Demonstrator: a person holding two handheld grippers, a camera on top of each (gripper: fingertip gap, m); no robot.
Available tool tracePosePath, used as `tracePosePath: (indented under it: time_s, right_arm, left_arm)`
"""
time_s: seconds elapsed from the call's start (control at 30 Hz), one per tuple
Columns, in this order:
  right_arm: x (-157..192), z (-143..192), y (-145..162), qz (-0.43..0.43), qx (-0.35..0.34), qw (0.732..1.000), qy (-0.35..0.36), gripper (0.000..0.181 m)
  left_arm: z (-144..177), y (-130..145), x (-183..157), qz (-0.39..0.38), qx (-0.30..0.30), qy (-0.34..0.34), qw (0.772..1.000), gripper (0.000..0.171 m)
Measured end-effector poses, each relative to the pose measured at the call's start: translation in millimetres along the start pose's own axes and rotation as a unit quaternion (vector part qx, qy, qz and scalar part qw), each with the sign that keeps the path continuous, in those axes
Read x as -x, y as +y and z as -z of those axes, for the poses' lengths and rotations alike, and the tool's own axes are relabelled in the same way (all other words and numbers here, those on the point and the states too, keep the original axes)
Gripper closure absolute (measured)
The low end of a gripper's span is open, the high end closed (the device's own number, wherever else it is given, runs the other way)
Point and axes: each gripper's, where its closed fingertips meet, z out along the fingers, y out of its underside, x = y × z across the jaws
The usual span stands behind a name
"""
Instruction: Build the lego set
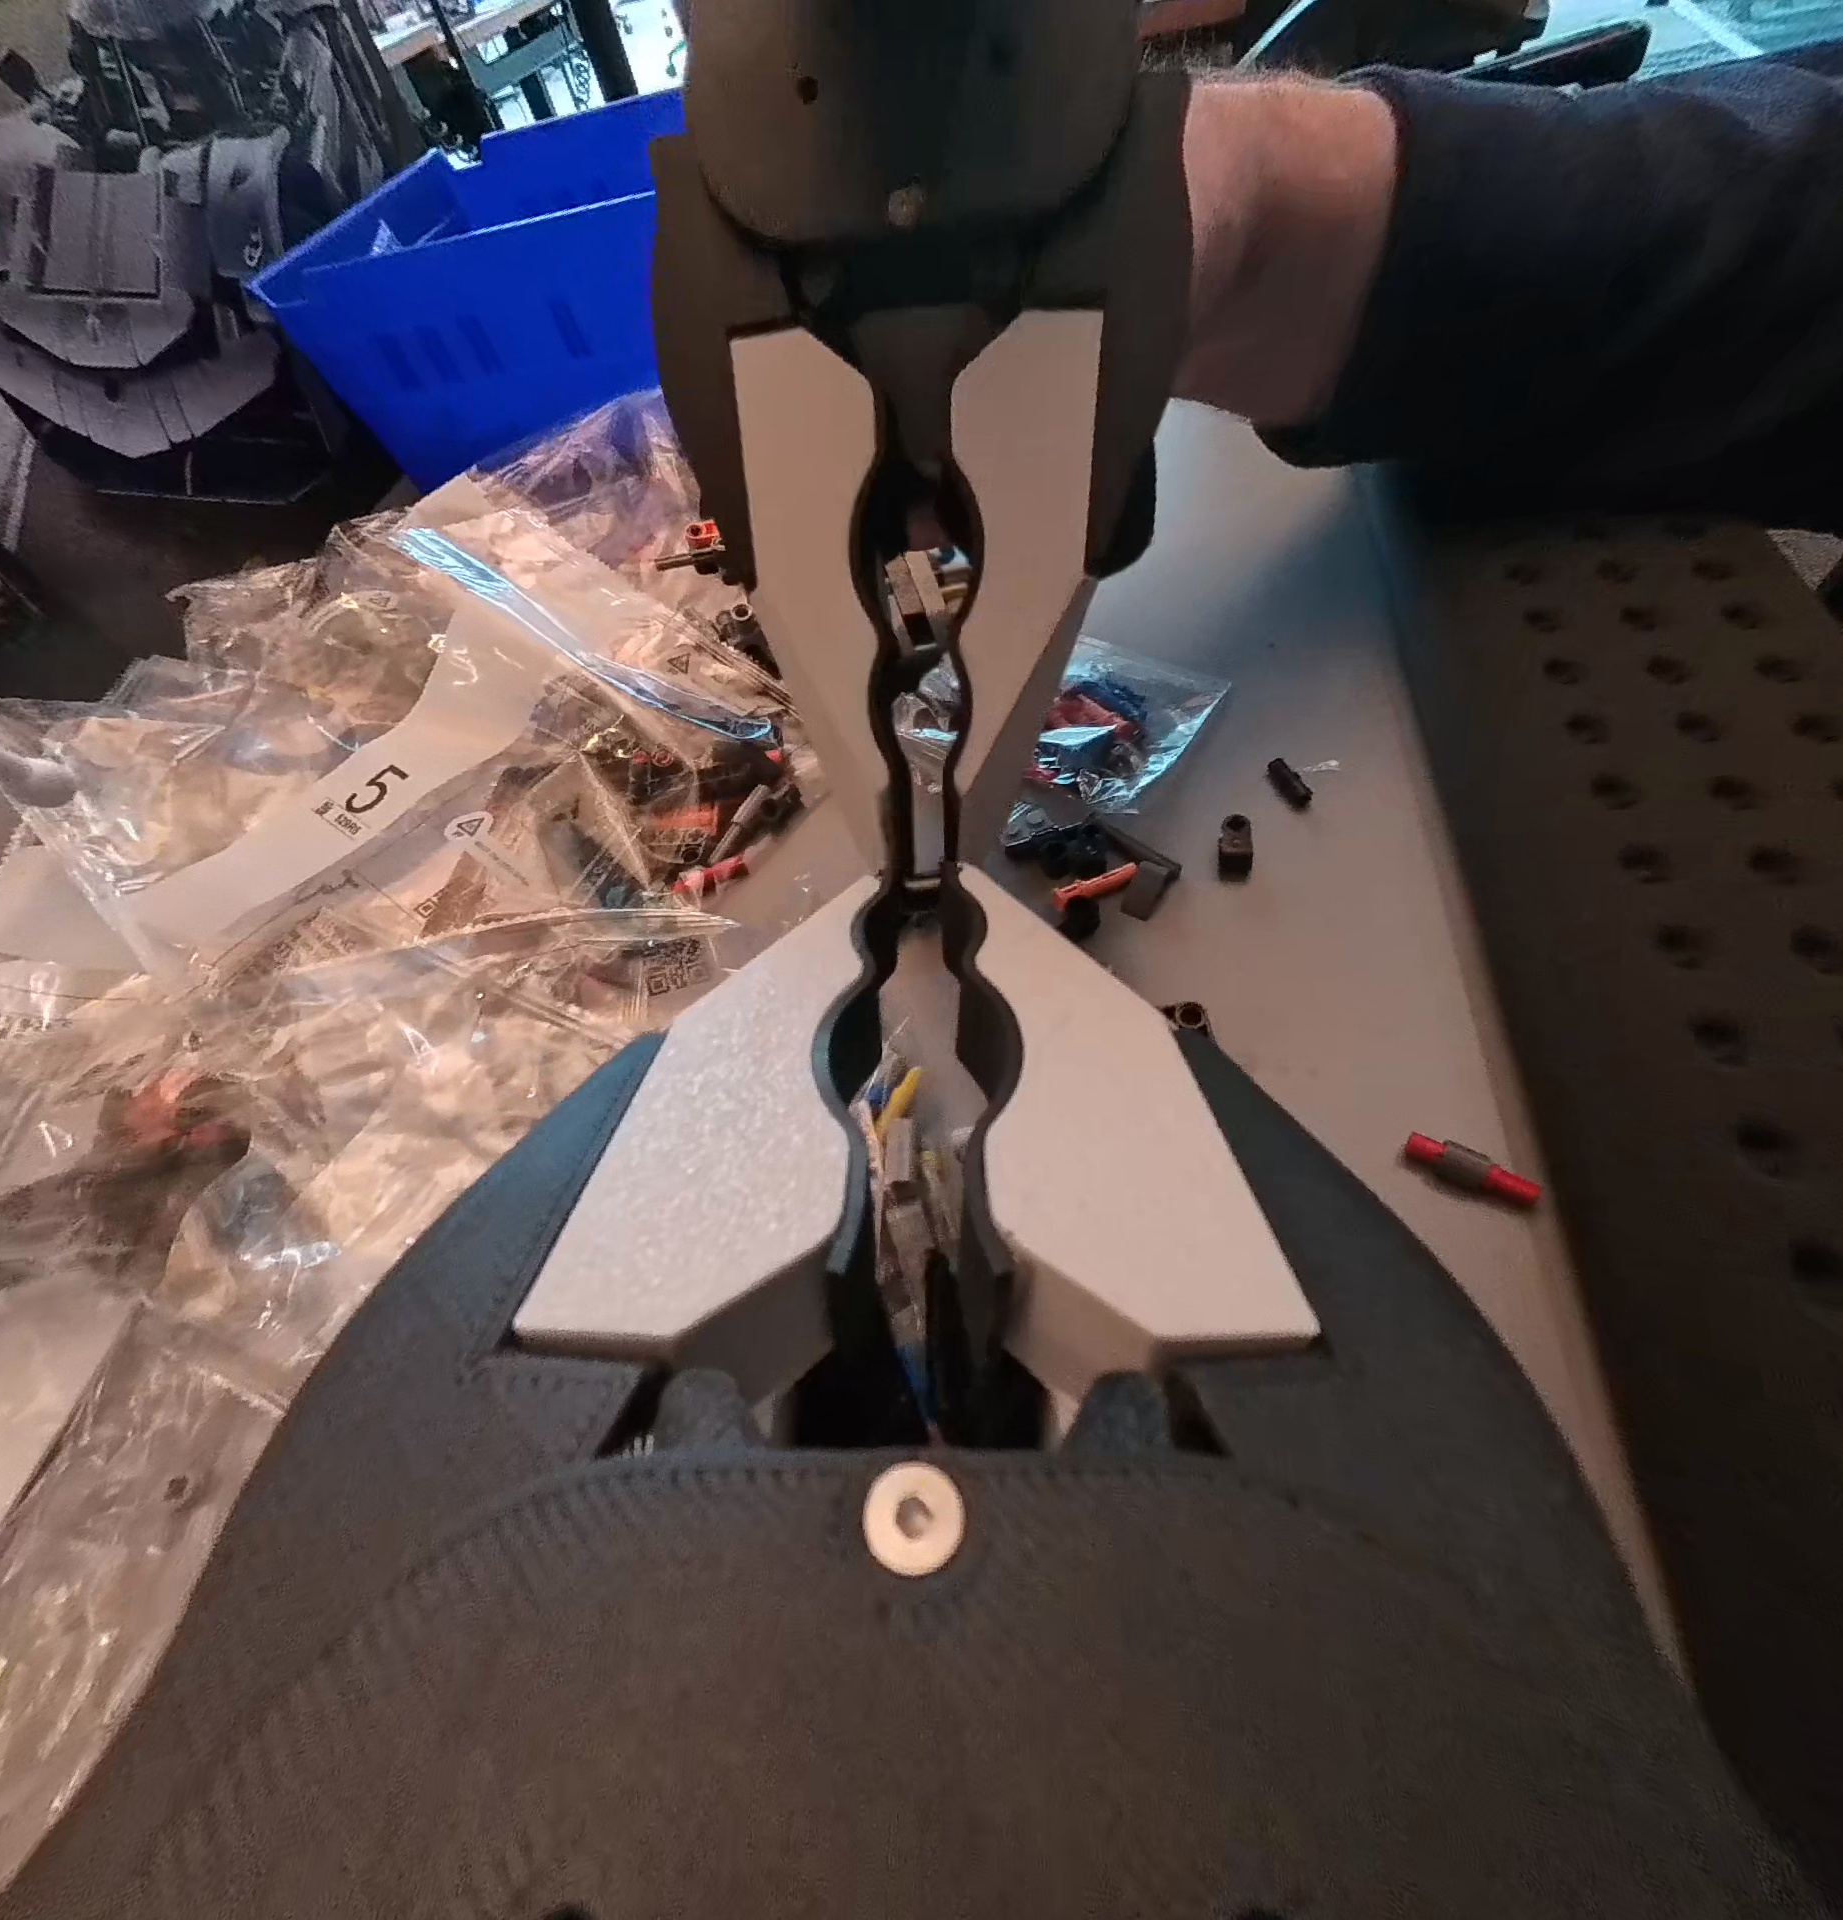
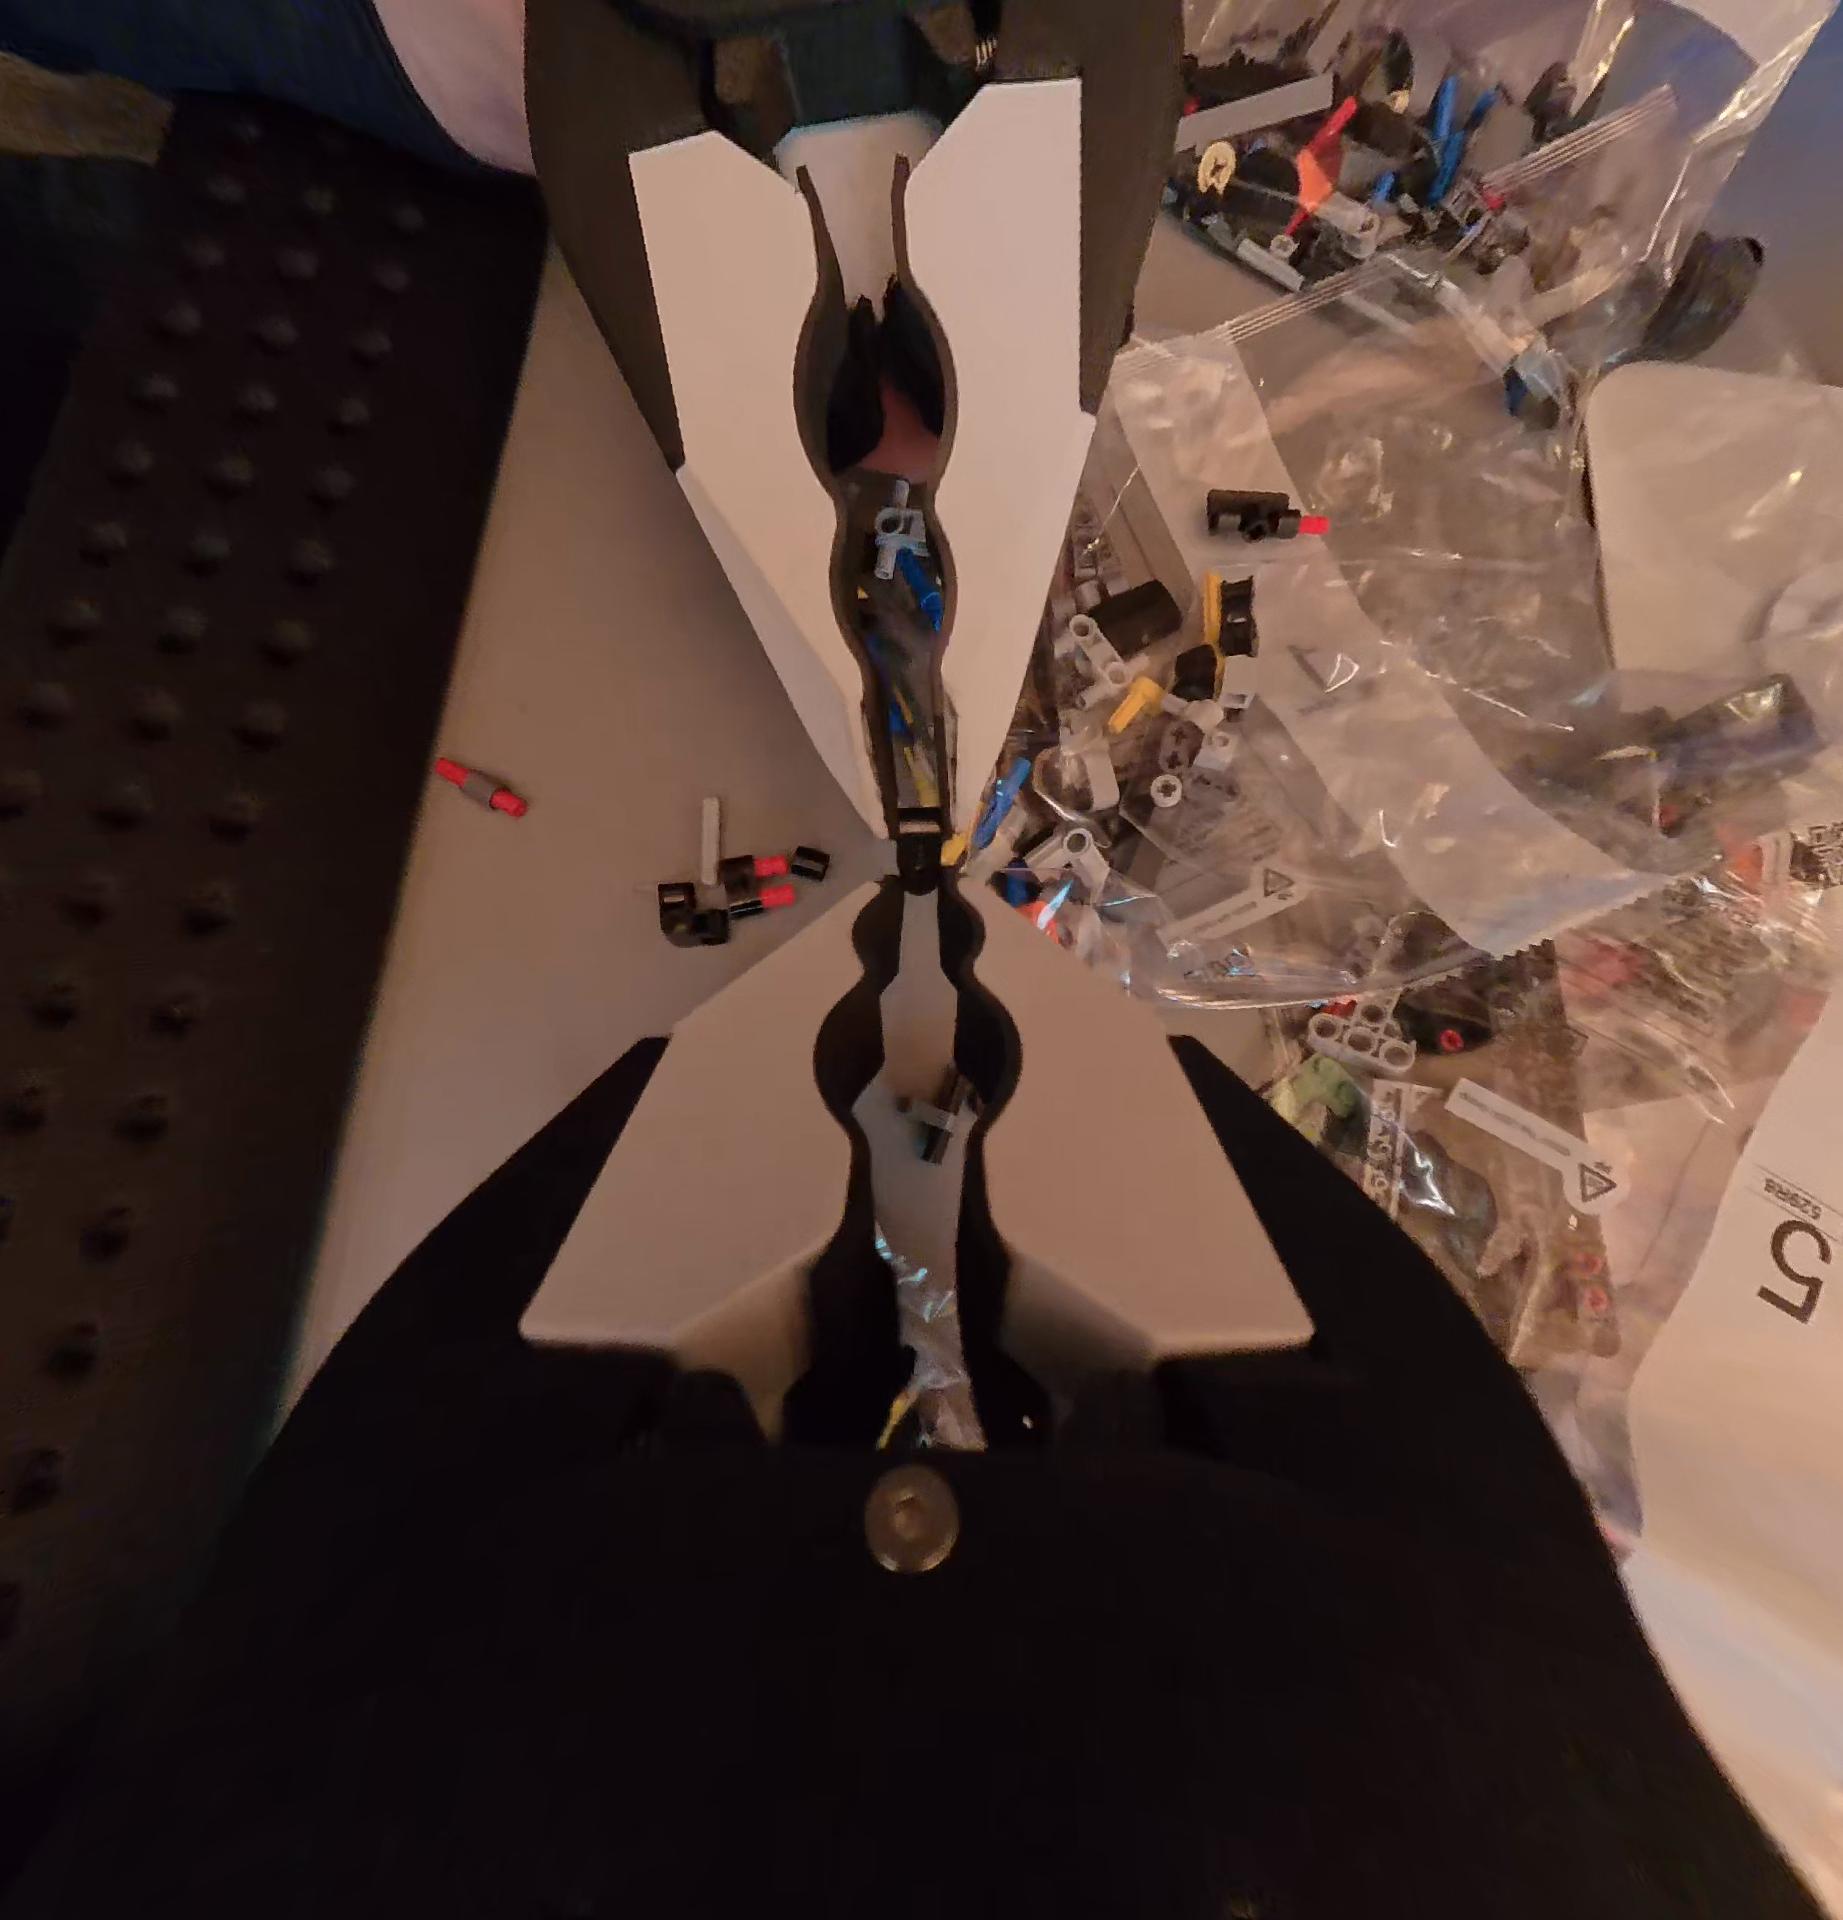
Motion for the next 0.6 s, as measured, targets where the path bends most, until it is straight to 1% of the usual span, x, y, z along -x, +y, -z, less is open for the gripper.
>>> tracePosePath:
  time_s: [0.07, 0.17, 0.3, 0.4, 0.5, 0.6]
  right_arm:
    - [1.7, 0.2, 2.4, -0.001, 0.007, 1.0, -0.005, 0.178]
    - [2.6, -0.2, 9.4, -0.012, 0.024, 1.0, -0.012, 0.178]
    - [8.1, -10.6, 30.1, -0.021, 0.079, 0.996, -0.031, 0.178]
    - [14.0, -18.3, 38.3, -0.021, 0.105, 0.993, -0.047, 0.178]
    - [15.4, -21.7, 41.5, -0.027, 0.114, 0.992, -0.053, 0.177]
    - [11.2, -17.7, 37.0, -0.029, 0.1, 0.994, -0.042, 0.173]
  left_arm:
    - [-1.4, 2.0, -1.9, -0.002, 0.006, 0.004, 1.0, 0.166]
    - [-3.4, 10.5, -2.7, -0.005, 0.031, 0.007, 0.999, 0.165]
    - [-3.1, 24.7, 2.9, -0.019, 0.069, -0.009, 0.997, 0.161]
    - [-2.7, 27.7, 5.3, -0.018, 0.077, -0.015, 0.997, 0.162]
    - [-3.2, 30.7, 5.0, -0.016, 0.085, -0.013, 0.996, 0.161]
    - [-4.0, 36.8, 7.7, -0.02, 0.101, -0.021, 0.994, 0.16]
